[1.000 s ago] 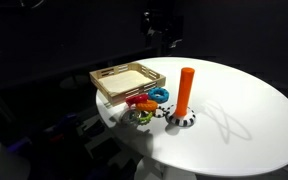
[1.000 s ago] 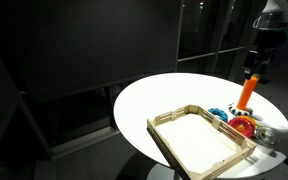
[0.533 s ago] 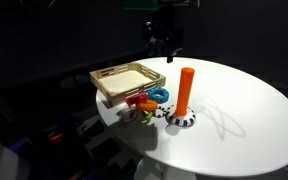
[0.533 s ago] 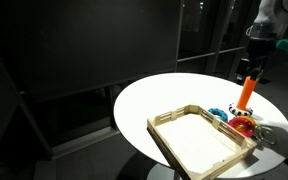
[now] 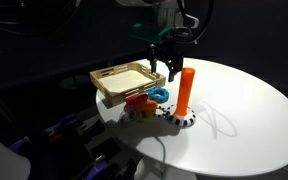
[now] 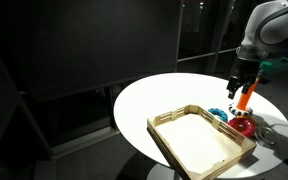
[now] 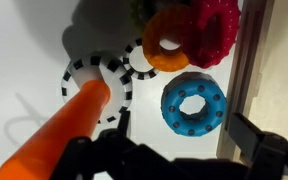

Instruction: Put the blue ring in the crate

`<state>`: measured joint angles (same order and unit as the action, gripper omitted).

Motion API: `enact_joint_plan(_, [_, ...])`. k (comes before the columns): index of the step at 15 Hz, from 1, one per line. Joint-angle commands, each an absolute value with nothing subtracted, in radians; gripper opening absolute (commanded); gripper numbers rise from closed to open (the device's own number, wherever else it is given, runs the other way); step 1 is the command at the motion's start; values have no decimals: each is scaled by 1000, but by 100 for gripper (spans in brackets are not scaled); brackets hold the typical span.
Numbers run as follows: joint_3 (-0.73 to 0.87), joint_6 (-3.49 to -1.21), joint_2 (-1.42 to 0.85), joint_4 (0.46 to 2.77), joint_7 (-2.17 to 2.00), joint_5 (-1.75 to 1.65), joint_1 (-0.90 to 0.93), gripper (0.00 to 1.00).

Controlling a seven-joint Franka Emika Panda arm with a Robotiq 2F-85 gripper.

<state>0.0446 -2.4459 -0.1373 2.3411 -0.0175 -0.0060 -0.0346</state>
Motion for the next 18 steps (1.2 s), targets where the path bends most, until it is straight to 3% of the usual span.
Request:
enact_joint_plan(1, [55,-2474,-215,2295,-43,-26,-38,100])
enact_joint_plan(18, [64,-2551,-410,2215,-49,-25,-16,100])
